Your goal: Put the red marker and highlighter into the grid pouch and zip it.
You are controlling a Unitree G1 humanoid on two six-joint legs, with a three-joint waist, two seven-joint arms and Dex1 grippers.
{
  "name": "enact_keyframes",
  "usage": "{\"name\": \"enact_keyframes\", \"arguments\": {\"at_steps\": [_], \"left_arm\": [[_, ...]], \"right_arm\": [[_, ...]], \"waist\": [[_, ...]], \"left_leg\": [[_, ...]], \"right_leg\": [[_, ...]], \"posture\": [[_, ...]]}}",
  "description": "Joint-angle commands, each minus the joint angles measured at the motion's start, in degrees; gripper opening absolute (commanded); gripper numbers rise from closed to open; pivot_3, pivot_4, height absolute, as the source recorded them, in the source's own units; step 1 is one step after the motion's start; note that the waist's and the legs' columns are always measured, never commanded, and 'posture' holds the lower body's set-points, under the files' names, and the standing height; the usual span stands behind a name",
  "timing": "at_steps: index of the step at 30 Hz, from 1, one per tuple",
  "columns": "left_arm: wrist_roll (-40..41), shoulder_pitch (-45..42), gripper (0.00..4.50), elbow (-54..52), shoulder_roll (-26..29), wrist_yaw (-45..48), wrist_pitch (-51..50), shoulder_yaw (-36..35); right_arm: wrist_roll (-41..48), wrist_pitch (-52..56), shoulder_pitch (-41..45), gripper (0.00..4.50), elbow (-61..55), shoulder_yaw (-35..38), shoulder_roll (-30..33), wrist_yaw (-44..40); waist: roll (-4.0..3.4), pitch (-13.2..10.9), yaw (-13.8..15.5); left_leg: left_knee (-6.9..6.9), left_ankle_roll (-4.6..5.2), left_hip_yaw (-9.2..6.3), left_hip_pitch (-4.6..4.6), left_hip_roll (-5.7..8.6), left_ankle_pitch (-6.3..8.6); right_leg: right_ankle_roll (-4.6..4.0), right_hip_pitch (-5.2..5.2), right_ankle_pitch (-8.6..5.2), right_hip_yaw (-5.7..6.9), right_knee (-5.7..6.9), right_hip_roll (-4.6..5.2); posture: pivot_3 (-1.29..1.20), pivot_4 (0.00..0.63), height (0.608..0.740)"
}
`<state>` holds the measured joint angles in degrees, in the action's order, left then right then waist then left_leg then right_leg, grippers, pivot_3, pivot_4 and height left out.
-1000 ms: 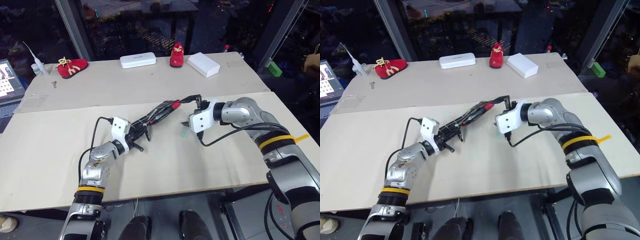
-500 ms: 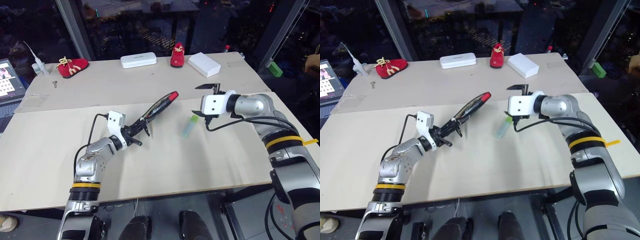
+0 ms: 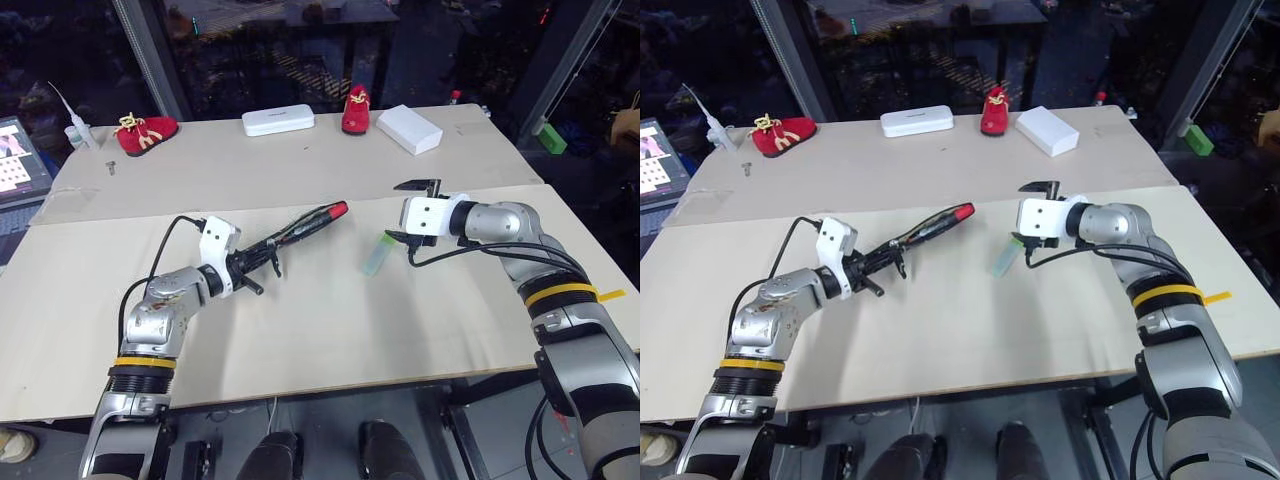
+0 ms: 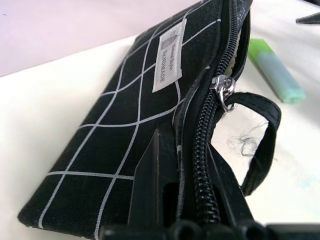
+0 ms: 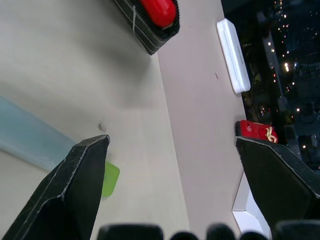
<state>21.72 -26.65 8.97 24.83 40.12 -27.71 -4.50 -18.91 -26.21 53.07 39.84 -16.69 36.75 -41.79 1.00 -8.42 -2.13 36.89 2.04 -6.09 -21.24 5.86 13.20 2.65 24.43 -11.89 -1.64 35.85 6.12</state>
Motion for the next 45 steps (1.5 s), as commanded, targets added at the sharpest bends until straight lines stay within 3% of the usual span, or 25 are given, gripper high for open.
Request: {"name": "enact_keyframes", "arguments": {"at_steps": [1, 3, 5, 10, 12, 15, 18, 20, 24, 29, 36, 45], "left_arm": [[2.3, -1.2, 0.00, -2.9, -0.7, 0.5, 0.7, -1.8], [4.4, -1.3, 0.00, -2.9, -1.7, 0.5, 0.3, -3.5], [-0.4, -1.0, 0.00, -1.1, -0.2, -1.6, 2.8, -1.7], [-1.8, -0.2, 0.00, -2.7, 0.5, -1.2, 5.1, -0.9], [-5.3, -0.5, 0.00, 2.4, 0.8, -3.8, 7.5, -0.5], [0.3, 1.1, 0.00, -2.7, -0.5, 0.8, 5.7, -1.5], [-3.4, 2.6, 0.00, -1.7, 0.9, 1.4, 8.0, 0.8], [-3.1, 3.0, 0.00, -2.4, 0.9, 1.9, 8.1, 0.9], [-2.7, 3.3, 0.00, -3.1, 0.8, 2.9, 8.3, 0.6], [-3.3, 3.7, 0.00, -3.5, 0.6, 3.5, 8.8, 1.4], [-5.8, 4.4, 0.00, -4.0, 0.4, 3.5, 11.6, 4.1], [-7.3, 5.3, 0.00, -4.1, -0.7, 2.3, 13.9, 5.3]], "right_arm": [[1.1, 0.4, -0.1, 4.44, -2.4, 1.9, 0.4, 0.8], [1.1, 0.6, -0.2, 4.44, -2.6, 1.9, 0.3, 0.8], [1.3, 0.9, -0.2, 4.44, -2.6, 1.9, 0.3, 0.8], [2.5, 2.6, -1.2, 4.44, -3.1, 2.6, -0.2, 0.3], [4.0, 7.6, -1.6, 4.44, -3.6, 4.0, -1.8, 0.6], [6.0, 22.2, -1.9, 4.44, -5.0, 6.9, -4.3, 1.8], [12.6, 47.7, -1.3, 4.44, -9.1, 13.5, -9.2, 3.4], [15.1, 58.4, -1.6, 4.44, -12.8, 16.0, -10.6, 3.9], [20.2, 77.9, -2.4, 4.44, -21.2, 21.3, -12.9, 6.7], [22.9, 93.0, -4.5, 4.44, -29.9, 26.3, -17.8, 14.4], [23.8, 99.4, -6.4, 4.44, -33.3, 27.3, -24.7, 22.5], [22.0, 92.4, -4.8, 4.44, -26.6, 21.0, -28.1, 26.2]], "waist": [[0.00, 0.0, 0.0], [0.00, 0.0, 0.0], [0.00, 0.0, -0.1], [0.01, 0.0, -0.2], [0.01, 0.0, -0.1], [0.01, 0.0, -0.3], [0.01, 0.0, 0.0], [0.00, 0.0, 0.1], [-0.01, 0.0, 0.4], [-0.03, 0.0, 0.6], [-0.04, 0.0, 0.7], [-0.05, 0.0, 0.2]], "left_leg": [[0.00, 0.00, 0.00, 0.00, 0.00, 0.00], [0.00, 0.00, 0.00, 0.00, 0.00, 0.00], [0.00, 0.00, 0.01, 0.00, 0.00, 0.00], [0.00, 0.00, 0.02, 0.01, -0.01, 0.00], [0.00, 0.00, 0.01, 0.01, -0.01, 0.00], [0.00, 0.00, 0.05, 0.02, -0.03, 0.00], [0.01, 0.01, 0.04, -0.03, -0.06, 0.01], [0.00, 0.02, 0.02, -0.02, -0.08, 0.01], [0.00, 0.04, 0.03, -0.18, -0.08, 0.02], [0.01, 0.01, 0.04, -0.60, -0.09, 0.00], [0.04, -0.01, 0.08, -0.68, -0.08, -0.01], [0.03, -0.02, 0.11, -0.59, -0.08, -0.01]], "right_leg": [[0.00, 0.00, 0.00, 0.00, 0.00, 0.00], [0.00, 0.00, 0.00, -0.01, 0.00, 0.01], [0.00, 0.00, 0.00, -0.01, 0.00, 0.00], [0.00, 0.00, 0.00, -0.02, 0.02, -0.01], [0.00, -0.01, 0.00, -0.02, 0.00, 0.00], [-0.04, 0.00, 0.03, -0.07, 0.03, -0.02], [-0.05, 0.02, 0.03, -0.07, 0.02, -0.01], [-0.07, 0.04, 0.04, -0.07, 0.03, -0.02], [-0.08, 0.23, 0.05, -0.08, 0.04, -0.02], [-0.11, 0.71, 0.07, -0.11, 0.21, -0.02], [-0.14, 0.78, 0.10, -0.14, 0.21, -0.01], [-0.14, 0.73, 0.11, -0.14, 0.22, -0.03]], "posture": [[0.00, 0.150, 0.740], [0.00, 0.150, 0.740], [0.00, 0.150, 0.740], [0.00, 0.150, 0.740], [0.00, 0.150, 0.740], [0.00, 0.150, 0.740], [0.00, 0.150, 0.740], [0.00, 0.150, 0.740], [0.00, 0.150, 0.740], [0.00, 0.150, 0.740], [0.00, 0.150, 0.740], [0.00, 0.150, 0.740]]}}
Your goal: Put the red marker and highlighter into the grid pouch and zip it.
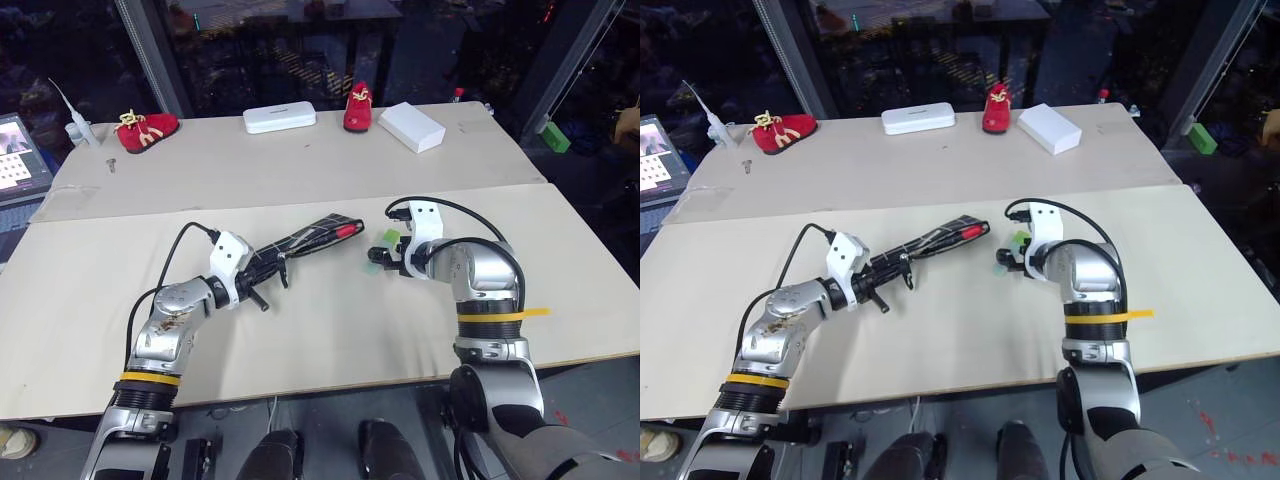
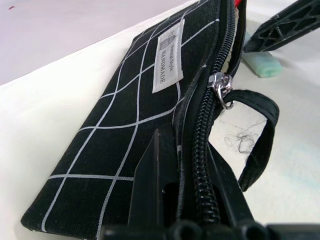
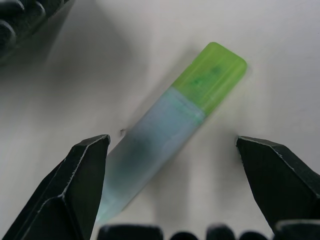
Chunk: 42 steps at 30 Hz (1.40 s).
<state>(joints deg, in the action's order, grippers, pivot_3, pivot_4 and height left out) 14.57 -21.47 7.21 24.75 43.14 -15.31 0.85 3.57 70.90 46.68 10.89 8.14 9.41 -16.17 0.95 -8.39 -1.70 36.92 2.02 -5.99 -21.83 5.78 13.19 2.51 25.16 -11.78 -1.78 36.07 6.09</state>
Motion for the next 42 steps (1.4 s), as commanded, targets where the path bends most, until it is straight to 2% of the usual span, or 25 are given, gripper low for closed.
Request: {"name": "enact_keyframes", "arguments": {"at_steps": [1, 7, 10, 12, 18, 24, 27, 32, 35, 38, 42], "left_arm": [[-0.2, 0.2, 0.00, -2.3, -0.8, -0.9, 1.7, -0.1], [0.1, 0.5, 0.00, -2.8, -1.5, -1.9, 1.8, -0.8], [0.1, 0.6, 0.00, -2.9, -1.4, -2.1, 1.9, -0.9], [0.2, 0.7, 0.00, -3.3, -1.4, -2.2, 1.7, -0.9], [0.2, -0.5, 0.00, -2.3, -1.2, -2.1, 1.8, -1.0], [0.1, -0.5, 0.00, -2.1, -1.1, -1.6, 1.6, -0.7], [0.2, -0.3, 0.00, -2.5, -0.9, -1.4, 1.2, -0.5], [0.3, 0.5, 0.00, -3.5, -0.3, -0.8, 0.3, -0.4], [0.4, 1.0, 0.00, -4.0, 0.1, -0.4, -0.1, 0.0], [0.3, 0.9, 0.00, -4.1, 0.0, -0.1, -0.3, 0.4], [0.3, 0.3, 0.00, -3.8, -0.5, 0.1, -0.3, 0.7]], "right_arm": [[-0.9, -6.4, 1.5, 4.44, 3.7, -5.1, -0.7, 0.7], [-3.4, -15.3, 0.9, 4.44, 13.5, -8.1, -1.4, 4.4], [-3.7, -18.0, 0.8, 3.76, 16.5, -8.0, -1.4, 5.7], [-3.6, -19.9, 0.2, 2.94, 17.3, -7.6, -0.4, 5.6], [-2.7, -21.4, 0.0, 1.06, 16.5, -6.6, 1.3, 5.2], [-1.4, -23.6, -1.0, 1.05, 8.5, -10.0, 4.1, -1.5], [-3.5, -36.7, -1.5, 1.05, 2.7, -13.1, 9.3, -7.2], [-10.3, -64.9, -3.4, 1.05, -2.5, -19.5, 23.9, -17.8], [-10.9, -73.4, -4.3, 1.05, -5.2, -21.3, 28.2, -23.3], [-15.1, -79.1, -4.1, 1.05, -5.5, -24.2, 29.6, -24.7], [-19.6, -82.8, -2.9, 1.05, -4.4, -27.1, 27.8, -23.9]], "waist": [[0.00, 0.0, -0.5], [0.02, 0.0, -1.0], [0.09, 0.1, -0.9], [0.17, 0.1, -0.9], [0.18, 0.1, -0.9], [0.18, 0.1, -0.6], [0.16, 0.1, -0.7], [0.10, 0.1, -0.5], [0.11, 0.1, -0.8], [0.13, 0.1, -0.9], [0.14, 0.0, -0.7]], "left_leg": [[0.00, 0.00, 0.01, 0.04, 0.00, 0.00], [-0.01, 0.01, 0.05, 0.44, -0.03, 0.01], [-0.02, 0.03, 0.04, 0.82, -0.07, 0.03], [-0.02, 0.04, 0.04, 1.02, -0.06, 0.03], [-0.03, 0.04, 0.05, 1.02, -0.08, 0.04], [-0.03, 0.05, 0.04, 0.86, -0.08, 0.04], [-0.03, 0.06, 0.04, 0.61, -0.08, 0.05], [0.01, 0.02, 0.06, 0.04, 0.00, 0.03], [-0.05, 0.02, 0.09, 0.03, -0.08, 0.04], [-0.02, -0.01, 0.27, 0.12, -0.32, 0.08], [0.00, -0.05, 0.31, 0.20, -0.45, 0.06]], "right_leg": [[-0.01, -0.04, 0.00, 0.00, 0.01, 0.00], [0.00, -0.36, 0.00, -0.03, 0.03, -0.06], [0.00, -0.82, 0.00, -0.02, -0.06, -0.10], [0.01, -1.03, 0.00, -0.02, -0.09, -0.10], [0.01, -1.00, -0.01, -0.02, -0.08, -0.13], [0.02, -0.88, -0.01, -0.01, -0.11, -0.12], [0.02, -0.62, -0.01, 0.00, -0.12, -0.12], [0.09, -0.08, 0.03, 0.02, -0.12, -0.08], [0.09, -0.06, 0.03, 0.03, -0.19, -0.14], [0.03, -0.13, 0.07, -0.05, -0.20, -0.34], [-0.07, -0.16, 0.13, -0.08, -0.20, -0.49]], "posture": [[0.00, 0.150, 0.740], [0.00, 0.150, 0.740], [0.00, 0.150, 0.740], [0.00, 0.150, 0.740], [0.00, 0.150, 0.740], [0.00, 0.150, 0.740], [0.00, 0.150, 0.740], [0.00, 0.150, 0.740], [0.00, 0.150, 0.740], [0.00, 0.150, 0.740], [0.00, 0.150, 0.740]]}}
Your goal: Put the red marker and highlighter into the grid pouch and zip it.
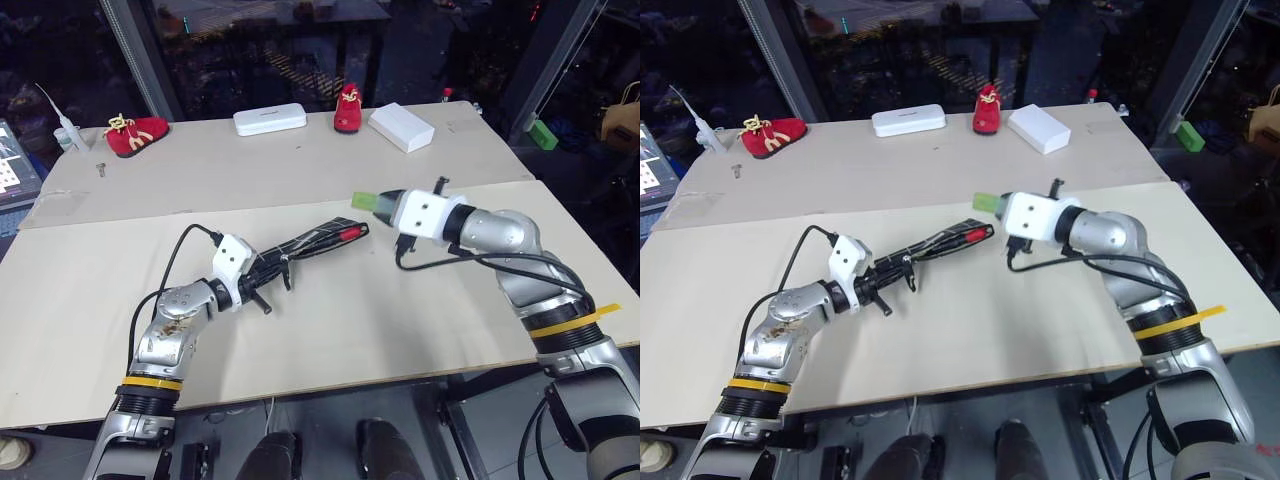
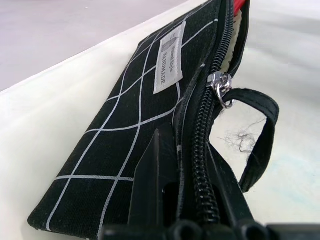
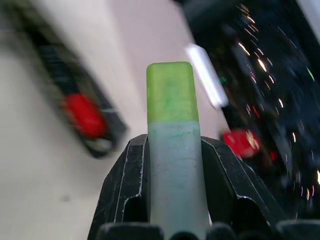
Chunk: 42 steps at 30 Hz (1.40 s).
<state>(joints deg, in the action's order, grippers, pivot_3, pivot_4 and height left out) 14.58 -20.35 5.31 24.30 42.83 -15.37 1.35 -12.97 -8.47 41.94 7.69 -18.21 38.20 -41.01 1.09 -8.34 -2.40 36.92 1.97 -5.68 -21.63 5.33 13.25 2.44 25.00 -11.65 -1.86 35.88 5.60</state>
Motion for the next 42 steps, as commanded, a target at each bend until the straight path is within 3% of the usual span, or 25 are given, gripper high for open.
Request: {"name": "enact_keyframes", "arguments": {"at_steps": [1, 5, 16, 29, 36, 42], "left_arm": [[0.3, -0.9, 0.00, -1.9, -0.1, 0.4, -0.2, 0.3], [0.2, -1.4, 0.00, -1.4, -0.5, 0.4, 0.0, 0.6], [0.3, -2.3, 0.00, 0.0, -1.4, 0.1, 0.4, 0.3], [-0.8, -1.2, 0.00, -0.7, -1.0, 0.9, 1.0, 1.5], [-1.5, -1.3, 0.00, 0.4, -1.1, 1.7, 2.1, 2.4], [-1.6, -2.3, 0.00, 1.3, -1.4, 1.9, 2.5, 2.5]], "right_arm": [[-4.3, -4.1, 2.1, 1.05, -0.7, -1.4, -1.3, 1.2], [-7.3, -7.6, 1.5, 1.05, 0.0, -2.7, -1.7, 1.4], [-3.6, -12.0, -2.7, 1.05, -2.6, 0.0, 1.3, -2.8], [-7.8, -12.2, 1.8, 1.05, 5.5, -1.7, -1.4, -2.3], [-16.1, -15.9, 7.6, 1.05, 11.7, -8.3, -5.0, -1.4], [-21.8, -21.0, 13.5, 1.05, 20.2, -13.3, -12.0, 3.2]], "waist": [[0.00, 0.0, 0.1], [0.00, 0.0, 0.6], [0.00, 0.0, 1.6], [0.00, 0.0, 1.5], [0.00, 0.0, 1.2], [0.00, 0.0, 1.2]], "left_leg": [[0.00, 0.00, 0.00, -0.01, -0.01, 0.00], [0.00, -0.02, 0.00, -0.07, -0.01, 0.00], [0.01, -0.05, 0.03, -0.12, -0.03, 0.01], [0.01, -0.05, 0.08, -0.09, -0.06, 0.01], [0.01, -0.05, 0.15, 0.01, -0.08, 0.01], [0.01, -0.12, 0.16, 0.03, -0.12, 0.01]], "right_leg": [[0.00, 0.00, 0.00, 0.00, 0.00, 0.00], [-0.02, 0.04, 0.01, -0.01, -0.05, 0.00], [-0.06, 0.08, 0.04, -0.02, -0.10, -0.04], [-0.07, 0.07, 0.04, -0.09, -0.09, -0.09], [-0.10, 0.08, 0.06, -0.21, -0.03, -0.16], [-0.11, 0.08, 0.07, -0.22, -0.02, -0.21]], "posture": [[0.00, 0.150, 0.740], [0.00, 0.150, 0.740], [0.00, 0.150, 0.740], [0.00, 0.150, 0.740], [0.00, 0.150, 0.740], [0.00, 0.150, 0.740]]}}
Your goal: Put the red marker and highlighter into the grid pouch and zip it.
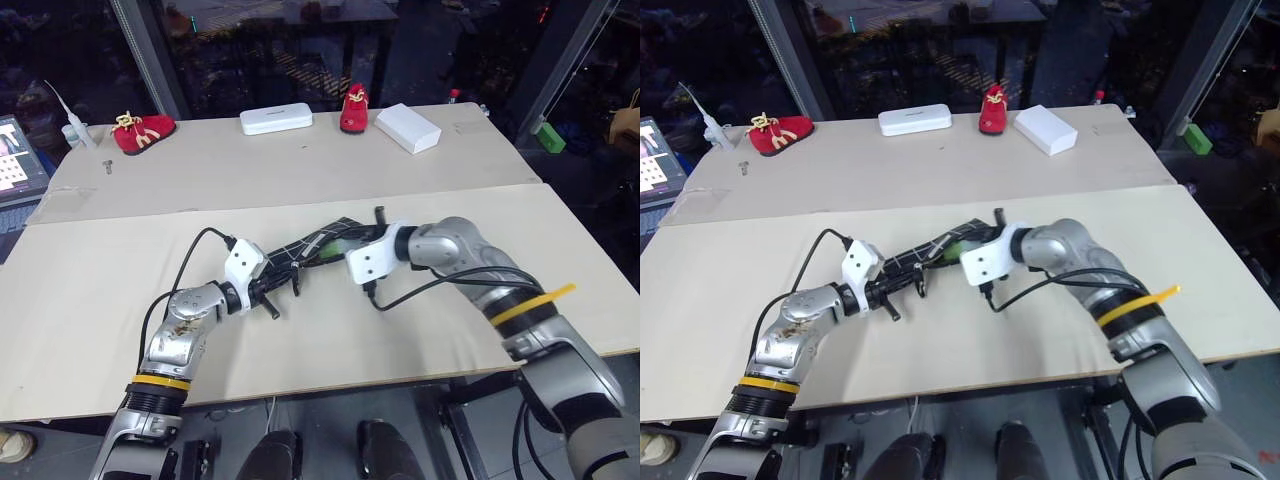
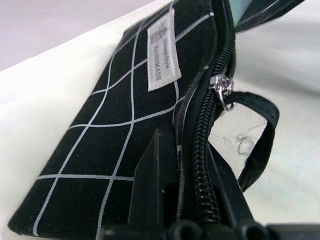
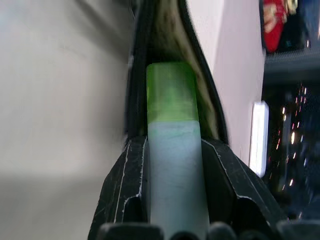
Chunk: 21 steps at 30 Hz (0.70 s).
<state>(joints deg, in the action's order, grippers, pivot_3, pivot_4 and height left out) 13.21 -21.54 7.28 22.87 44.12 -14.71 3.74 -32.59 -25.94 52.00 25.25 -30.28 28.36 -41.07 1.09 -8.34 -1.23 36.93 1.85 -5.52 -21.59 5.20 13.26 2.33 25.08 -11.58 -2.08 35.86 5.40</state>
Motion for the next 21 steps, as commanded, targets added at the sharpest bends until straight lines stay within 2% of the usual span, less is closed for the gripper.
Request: {"name": "enact_keyframes", "arguments": {"at_steps": [1, 7, 9, 12, 16, 19, 21], "left_arm": [[-0.2, -1.1, 0.00, -0.7, 0.0, 0.7, 1.9, 0.1], [-0.4, -0.6, 0.00, -1.2, 0.1, 0.7, 2.0, -0.2], [-0.4, -0.3, 0.00, -1.4, -0.1, 0.6, 2.0, -0.4], [-0.4, 0.2, 0.00, -1.9, -0.3, 0.6, 1.9, -0.8], [-0.2, 0.7, 0.00, -2.3, -0.6, 0.6, 1.8, -0.9], [0.1, 0.3, 0.00, -1.9, -1.1, 0.7, 1.6, -1.2], [1.3, -0.3, 0.00, -1.6, -1.8, 0.5, 0.8, -2.1]], "right_arm": [[-2.8, -4.5, 4.3, 1.05, 4.0, -2.0, -3.2, 4.1], [-3.9, -10.6, 5.4, 1.05, 11.8, -5.5, -8.8, 6.3], [-1.5, -10.1, 4.9, 2.07, 14.0, -4.1, -9.7, 5.0], [-0.9, -9.6, 5.3, 3.03, 16.2, -2.4, -9.2, 5.5], [-2.8, -9.7, 7.5, 4.41, 19.1, -0.8, -7.2, 11.8], [1.6, -11.2, 8.2, 4.47, 19.6, 2.3, -3.6, 10.4], [10.0, -12.7, 7.2, 4.47, 16.8, 5.9, -0.8, 4.0]], "waist": [[0.00, 0.0, 0.0], [0.00, 0.0, 0.0], [0.00, 0.0, -0.1], [-0.01, 0.0, -0.6], [0.00, 0.0, -0.9], [0.00, 0.0, -1.0], [0.00, 0.0, -1.0]], "left_leg": [[0.00, -0.01, 0.00, 0.00, 0.00, 0.00], [-0.01, -0.07, -0.01, 0.03, -0.01, 0.02], [-0.01, -0.07, -0.01, 0.03, -0.01, 0.02], [-0.01, -0.08, -0.01, 0.06, -0.03, 0.02], [0.00, -0.08, -0.01, 0.09, -0.02, 0.02], [-0.01, -0.09, -0.01, 0.12, -0.03, 0.03], [-0.02, -0.09, -0.01, 0.09, -0.03, 0.03]], "right_leg": [[0.00, 0.00, 0.00, 0.00, 0.00, 0.01], [-0.01, 0.02, 0.00, -0.01, 0.01, -0.02], [-0.01, 0.02, 0.01, -0.02, 0.02, -0.03], [-0.02, 0.01, 0.01, -0.06, 0.04, -0.06], [-0.03, -0.01, 0.02, -0.08, 0.07, -0.05], [-0.03, -0.02, 0.02, -0.08, 0.08, -0.07], [-0.03, -0.01, 0.02, -0.08, 0.06, -0.06]], "posture": [[0.00, 0.150, 0.740], [0.00, 0.150, 0.740], [0.00, 0.150, 0.740], [0.00, 0.150, 0.740], [0.00, 0.150, 0.740], [0.00, 0.150, 0.740], [0.00, 0.150, 0.740]]}}
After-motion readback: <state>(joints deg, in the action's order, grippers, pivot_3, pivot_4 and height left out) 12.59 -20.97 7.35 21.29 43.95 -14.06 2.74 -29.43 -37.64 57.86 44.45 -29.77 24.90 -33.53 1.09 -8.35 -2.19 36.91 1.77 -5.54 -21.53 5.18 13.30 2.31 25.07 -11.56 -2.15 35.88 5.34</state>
